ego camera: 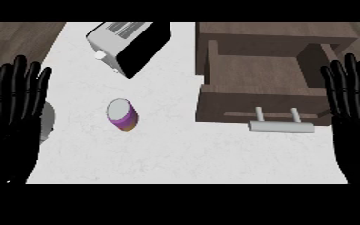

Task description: Pick up the can, place it into the drawer and close the drawer

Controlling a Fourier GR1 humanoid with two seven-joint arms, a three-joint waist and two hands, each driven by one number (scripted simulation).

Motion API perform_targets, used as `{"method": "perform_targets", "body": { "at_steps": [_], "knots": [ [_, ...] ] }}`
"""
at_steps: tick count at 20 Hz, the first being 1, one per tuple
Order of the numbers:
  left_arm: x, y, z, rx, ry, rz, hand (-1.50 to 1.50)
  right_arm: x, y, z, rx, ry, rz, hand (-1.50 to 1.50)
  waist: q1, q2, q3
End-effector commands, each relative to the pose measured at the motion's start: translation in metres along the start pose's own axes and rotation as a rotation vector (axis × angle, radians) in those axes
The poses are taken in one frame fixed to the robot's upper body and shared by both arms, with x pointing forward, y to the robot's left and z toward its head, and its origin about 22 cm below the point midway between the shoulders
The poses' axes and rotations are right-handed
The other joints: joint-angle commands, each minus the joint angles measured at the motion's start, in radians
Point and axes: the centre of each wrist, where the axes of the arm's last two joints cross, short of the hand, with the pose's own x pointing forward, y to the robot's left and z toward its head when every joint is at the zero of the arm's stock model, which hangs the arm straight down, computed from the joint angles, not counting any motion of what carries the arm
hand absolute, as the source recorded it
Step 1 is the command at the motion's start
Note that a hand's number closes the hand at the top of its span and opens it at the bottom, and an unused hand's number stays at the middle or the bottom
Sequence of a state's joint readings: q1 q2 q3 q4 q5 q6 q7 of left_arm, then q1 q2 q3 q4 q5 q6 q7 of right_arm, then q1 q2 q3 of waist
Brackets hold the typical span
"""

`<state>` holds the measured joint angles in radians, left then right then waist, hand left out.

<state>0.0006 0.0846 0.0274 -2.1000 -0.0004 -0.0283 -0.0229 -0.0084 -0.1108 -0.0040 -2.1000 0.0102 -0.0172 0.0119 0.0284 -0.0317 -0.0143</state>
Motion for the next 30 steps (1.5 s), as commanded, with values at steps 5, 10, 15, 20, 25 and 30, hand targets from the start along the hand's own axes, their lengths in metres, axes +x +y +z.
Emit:
{"method": "perform_targets", "body": {
  "at_steps": [5,10,15,20,25,30],
  "knots": [
    [-0.008,-0.001,-0.012,-0.398,-0.041,0.268,-1.5,-0.006,0.011,-0.002,0.066,0.01,-0.048,-1.5,-0.037,0.036,0.012],
    [-0.03,0.055,0.005,-0.455,0.328,0.132,-1.5,-0.026,-0.016,0.035,-0.181,0.317,0.012,-1.5,-0.043,0.033,0.014],
    [-0.025,0.081,0.0,-0.51,0.352,0.168,-1.5,-0.004,-0.034,0.043,-0.191,0.342,0.01,-1.5,-0.033,0.03,0.014],
    [0.0,0.098,-0.007,-0.517,0.343,0.144,-1.5,-0.006,-0.064,0.057,-0.187,0.316,-0.004,-1.5,-0.029,0.03,0.015],
    [-0.005,0.128,-0.024,-0.491,0.345,0.138,-1.5,-0.02,-0.077,0.067,-0.191,0.318,0.017,-1.5,-0.031,0.031,0.015],
    [-0.008,0.142,-0.012,-0.438,0.417,0.255,-1.5,-0.006,-0.071,0.074,-0.189,0.334,-0.011,-1.5,-0.03,0.031,0.014]
  ]
}}
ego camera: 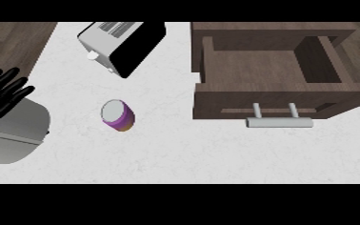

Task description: Pick up the can, place it into the drawer and close the drawer

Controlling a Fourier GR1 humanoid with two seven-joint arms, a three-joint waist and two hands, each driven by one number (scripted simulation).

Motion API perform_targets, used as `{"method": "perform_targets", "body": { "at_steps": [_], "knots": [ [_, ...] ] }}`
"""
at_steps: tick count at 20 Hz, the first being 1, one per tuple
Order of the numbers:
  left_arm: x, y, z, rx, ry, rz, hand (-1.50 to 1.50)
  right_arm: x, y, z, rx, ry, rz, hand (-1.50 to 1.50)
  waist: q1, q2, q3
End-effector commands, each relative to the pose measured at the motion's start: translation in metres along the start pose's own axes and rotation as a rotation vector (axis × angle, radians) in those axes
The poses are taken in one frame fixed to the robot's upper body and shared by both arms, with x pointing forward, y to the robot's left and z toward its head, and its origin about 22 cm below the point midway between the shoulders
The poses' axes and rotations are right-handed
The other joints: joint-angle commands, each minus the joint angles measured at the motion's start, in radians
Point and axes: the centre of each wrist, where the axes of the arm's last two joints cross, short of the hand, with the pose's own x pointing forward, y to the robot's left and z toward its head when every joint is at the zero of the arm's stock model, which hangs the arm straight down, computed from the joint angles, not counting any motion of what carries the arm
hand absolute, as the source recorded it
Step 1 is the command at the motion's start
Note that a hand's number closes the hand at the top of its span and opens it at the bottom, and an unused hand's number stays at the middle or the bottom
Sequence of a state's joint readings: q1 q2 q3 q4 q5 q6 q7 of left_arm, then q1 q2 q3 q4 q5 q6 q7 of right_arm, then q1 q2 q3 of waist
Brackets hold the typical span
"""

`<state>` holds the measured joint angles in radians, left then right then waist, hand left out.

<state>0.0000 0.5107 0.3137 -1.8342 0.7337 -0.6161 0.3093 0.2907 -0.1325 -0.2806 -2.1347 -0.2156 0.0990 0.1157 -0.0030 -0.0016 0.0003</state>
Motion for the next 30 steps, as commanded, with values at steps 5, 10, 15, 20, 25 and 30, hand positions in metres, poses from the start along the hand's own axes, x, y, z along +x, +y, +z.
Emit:
{"method": "perform_targets", "body": {
  "at_steps": [5,10,15,20,25,30],
  "knots": [
    [0.013,0.025,0.0,0.02,0.053,0.159,-1.5,-0.016,-0.029,0.031,0.001,0.01,0.002,-1.5,-0.007,-0.001,0.001],
    [-0.014,0.009,-0.016,0.015,0.08,0.233,-1.5,0.008,-0.028,0.041,-0.003,0.002,-0.006,-1.5,-0.006,0.0,0.0],
    [-0.03,-0.01,-0.046,0.026,0.104,0.249,-1.5,0.006,-0.033,0.04,0.014,-0.005,-0.004,-1.5,-0.006,0.001,0.0],
    [-0.03,-0.013,-0.065,0.043,0.142,0.252,-1.5,-0.012,-0.069,0.044,0.009,-0.004,0.003,-1.5,-0.006,0.001,0.0],
    [-0.072,-0.047,-0.07,0.025,0.159,0.235,-1.5,-0.007,-0.08,0.048,0.003,-0.006,0.0,-1.5,-0.005,0.001,0.0],
    [-0.092,-0.038,-0.077,0.057,0.193,0.235,-1.5,0.005,-0.055,0.048,-0.008,-0.003,-0.009,-1.5,-0.005,0.002,0.0]
  ]
}}
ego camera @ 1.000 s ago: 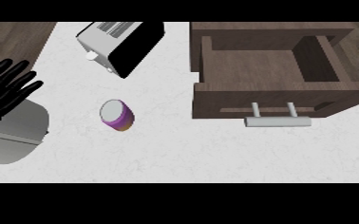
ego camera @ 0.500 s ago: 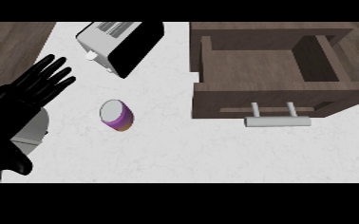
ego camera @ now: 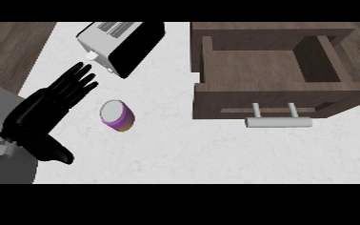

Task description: Pick up the can, place it into the drawer and close the drawer

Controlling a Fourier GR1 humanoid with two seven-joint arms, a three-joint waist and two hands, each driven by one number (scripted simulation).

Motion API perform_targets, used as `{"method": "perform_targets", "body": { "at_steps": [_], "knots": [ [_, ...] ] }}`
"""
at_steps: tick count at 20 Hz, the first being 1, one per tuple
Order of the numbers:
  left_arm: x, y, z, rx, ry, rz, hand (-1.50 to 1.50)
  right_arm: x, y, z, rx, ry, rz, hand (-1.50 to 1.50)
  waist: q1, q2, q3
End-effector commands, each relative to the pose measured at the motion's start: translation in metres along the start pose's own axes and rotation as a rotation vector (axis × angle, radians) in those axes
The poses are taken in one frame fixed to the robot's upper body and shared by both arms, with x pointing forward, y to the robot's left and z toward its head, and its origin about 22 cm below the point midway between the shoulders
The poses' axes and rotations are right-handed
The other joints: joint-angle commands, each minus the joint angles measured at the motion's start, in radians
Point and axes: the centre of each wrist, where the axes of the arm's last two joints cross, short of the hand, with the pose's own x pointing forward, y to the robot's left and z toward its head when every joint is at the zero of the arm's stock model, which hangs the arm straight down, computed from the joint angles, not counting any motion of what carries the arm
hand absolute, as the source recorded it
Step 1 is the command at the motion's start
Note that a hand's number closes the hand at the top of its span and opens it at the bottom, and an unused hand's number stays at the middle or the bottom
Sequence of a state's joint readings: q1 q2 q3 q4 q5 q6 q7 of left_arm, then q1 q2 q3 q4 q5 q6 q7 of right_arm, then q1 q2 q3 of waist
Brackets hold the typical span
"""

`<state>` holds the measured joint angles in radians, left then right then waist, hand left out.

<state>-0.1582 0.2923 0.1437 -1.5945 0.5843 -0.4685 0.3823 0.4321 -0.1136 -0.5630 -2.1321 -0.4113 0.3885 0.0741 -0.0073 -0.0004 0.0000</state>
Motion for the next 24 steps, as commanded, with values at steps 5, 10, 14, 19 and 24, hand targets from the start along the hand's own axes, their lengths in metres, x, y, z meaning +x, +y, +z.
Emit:
{"method": "perform_targets", "body": {
  "at_steps": [5,10,14,19,24],
  "knots": [
    [-0.049,-0.013,-0.022,0.037,0.036,-0.03,-1.5,0.007,-0.011,0.014,-0.003,-0.008,-0.002,-1.5,-0.003,0.0,0.0],
    [-0.066,0.007,-0.037,0.072,0.038,-0.041,-1.5,-0.008,0.007,-0.014,0.006,0.005,-0.004,-1.5,0.002,0.002,0.0],
    [-0.074,0.028,-0.021,0.141,0.019,-0.06,-1.5,0.013,-0.005,0.02,0.01,0.011,0.001,-1.5,-0.004,0.0,0.0],
    [-0.107,0.036,-0.018,0.151,0.031,-0.076,-1.5,0.002,-0.01,0.002,-0.011,-0.004,-0.011,-1.5,0.0,0.001,0.0],
    [-0.132,0.054,-0.017,0.161,0.053,-0.062,-1.5,0.022,-0.023,0.012,0.004,-0.038,-0.006,-1.5,-0.01,0.003,-0.001]
  ]
}}
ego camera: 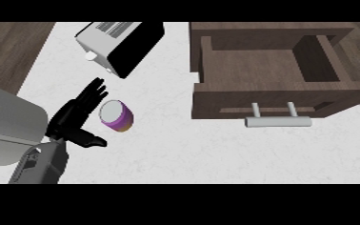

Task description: Pick up the can, place it into the drawer and close the drawer

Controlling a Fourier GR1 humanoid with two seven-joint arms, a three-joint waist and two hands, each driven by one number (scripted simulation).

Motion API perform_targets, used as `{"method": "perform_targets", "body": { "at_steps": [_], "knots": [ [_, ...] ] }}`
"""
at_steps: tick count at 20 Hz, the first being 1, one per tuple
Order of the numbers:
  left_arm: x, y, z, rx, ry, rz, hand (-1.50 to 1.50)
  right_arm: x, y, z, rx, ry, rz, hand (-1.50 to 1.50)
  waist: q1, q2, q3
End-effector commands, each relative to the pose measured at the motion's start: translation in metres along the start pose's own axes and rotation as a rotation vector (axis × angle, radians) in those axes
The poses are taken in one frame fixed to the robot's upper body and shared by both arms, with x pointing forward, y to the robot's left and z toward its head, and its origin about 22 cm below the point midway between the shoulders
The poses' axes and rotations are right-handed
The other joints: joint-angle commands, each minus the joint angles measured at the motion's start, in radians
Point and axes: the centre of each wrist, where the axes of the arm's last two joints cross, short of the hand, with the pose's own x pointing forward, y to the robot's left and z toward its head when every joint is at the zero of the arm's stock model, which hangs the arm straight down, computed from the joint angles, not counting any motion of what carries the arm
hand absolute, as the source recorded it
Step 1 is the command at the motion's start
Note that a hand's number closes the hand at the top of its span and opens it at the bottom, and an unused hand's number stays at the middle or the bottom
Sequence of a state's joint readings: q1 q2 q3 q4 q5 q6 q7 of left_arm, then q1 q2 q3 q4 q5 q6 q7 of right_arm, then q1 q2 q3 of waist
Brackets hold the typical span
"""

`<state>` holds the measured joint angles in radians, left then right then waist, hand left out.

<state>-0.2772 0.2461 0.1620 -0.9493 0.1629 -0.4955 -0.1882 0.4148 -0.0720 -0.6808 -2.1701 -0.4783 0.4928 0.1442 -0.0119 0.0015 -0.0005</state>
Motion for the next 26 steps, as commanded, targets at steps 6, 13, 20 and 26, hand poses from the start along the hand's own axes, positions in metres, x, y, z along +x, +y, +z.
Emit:
{"method": "perform_targets", "body": {
  "at_steps": [6,13,20,26],
  "knots": [
    [-0.034,0.03,0.004,0.004,0.039,0.015,-1.5,0.02,-0.002,-0.007,-0.011,0.0,-0.022,-1.5,-0.004,0.002,-0.001],
    [-0.064,0.002,-0.006,-0.032,0.068,0.05,-1.5,0.001,0.009,0.009,0.025,0.013,0.007,-1.5,-0.008,0.002,-0.001],
    [-0.065,0.01,-0.007,-0.023,0.05,0.091,-1.5,0.009,-0.002,0.004,0.0,0.009,0.002,-1.5,-0.009,0.004,-0.001],
    [-0.079,-0.022,-0.02,-0.031,0.041,0.168,1.5,0.016,0.008,0.006,0.005,0.019,-0.003,-1.5,-0.01,0.004,-0.001]
  ]
}}
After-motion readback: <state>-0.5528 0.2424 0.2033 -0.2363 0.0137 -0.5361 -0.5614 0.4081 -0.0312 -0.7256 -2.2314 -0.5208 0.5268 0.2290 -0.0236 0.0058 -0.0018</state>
